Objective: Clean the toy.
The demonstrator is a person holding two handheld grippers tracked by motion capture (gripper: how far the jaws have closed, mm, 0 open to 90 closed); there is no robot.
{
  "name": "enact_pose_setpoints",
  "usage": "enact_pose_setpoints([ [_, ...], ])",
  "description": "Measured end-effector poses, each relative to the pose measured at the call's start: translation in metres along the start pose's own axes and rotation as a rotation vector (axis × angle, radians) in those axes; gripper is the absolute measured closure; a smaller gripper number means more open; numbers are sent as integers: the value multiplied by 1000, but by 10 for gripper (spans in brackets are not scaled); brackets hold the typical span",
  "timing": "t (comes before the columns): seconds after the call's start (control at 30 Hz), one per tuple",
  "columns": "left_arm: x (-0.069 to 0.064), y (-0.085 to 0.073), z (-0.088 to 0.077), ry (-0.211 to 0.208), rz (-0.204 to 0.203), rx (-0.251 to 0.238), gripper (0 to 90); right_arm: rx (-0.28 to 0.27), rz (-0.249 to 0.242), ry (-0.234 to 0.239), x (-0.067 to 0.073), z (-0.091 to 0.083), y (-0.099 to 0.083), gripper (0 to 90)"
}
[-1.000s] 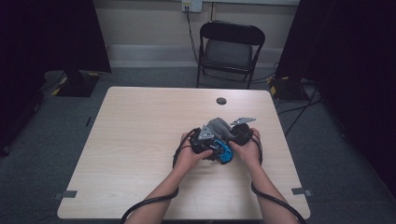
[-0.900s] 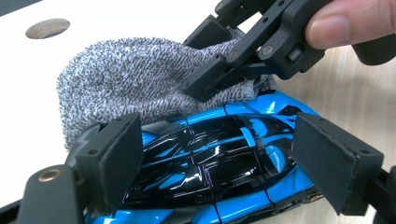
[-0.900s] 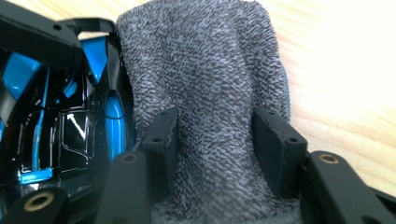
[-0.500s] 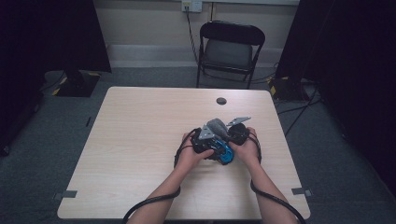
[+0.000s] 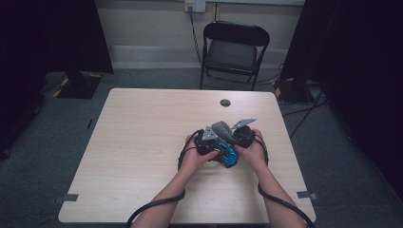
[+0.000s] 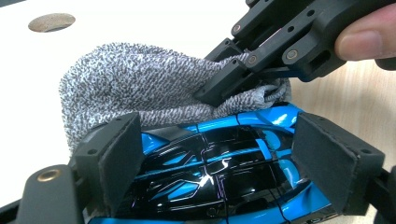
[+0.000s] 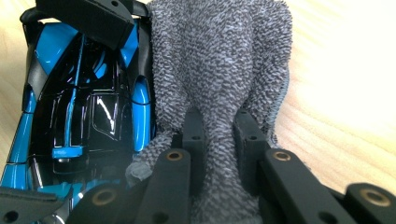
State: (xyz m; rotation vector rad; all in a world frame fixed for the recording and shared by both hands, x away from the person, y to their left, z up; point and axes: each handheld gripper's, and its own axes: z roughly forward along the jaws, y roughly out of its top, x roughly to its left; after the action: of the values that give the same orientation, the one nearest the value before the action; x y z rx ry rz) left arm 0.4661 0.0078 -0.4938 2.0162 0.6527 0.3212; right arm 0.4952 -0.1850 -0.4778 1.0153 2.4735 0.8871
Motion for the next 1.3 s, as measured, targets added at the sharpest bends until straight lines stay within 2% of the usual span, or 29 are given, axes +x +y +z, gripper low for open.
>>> enact_pose_setpoints([
  [0.17,1,1,0,-4,0,4,165,2,3,11,-1,-2,-2,776],
  [0.4,0,0,1,-3,-6,1,165,19,-18,44,-6,-10,-6,776],
  [0.63,0,1,1,2,-12,4,165,19,-6,68,-11,-21,-18,776],
  [1.03,-2,1,2,3,-13,2,165,3,3,80,-7,-42,-38,778],
  [1.3,-2,1,3,5,-15,0,165,-9,55,88,-7,-56,-54,777],
])
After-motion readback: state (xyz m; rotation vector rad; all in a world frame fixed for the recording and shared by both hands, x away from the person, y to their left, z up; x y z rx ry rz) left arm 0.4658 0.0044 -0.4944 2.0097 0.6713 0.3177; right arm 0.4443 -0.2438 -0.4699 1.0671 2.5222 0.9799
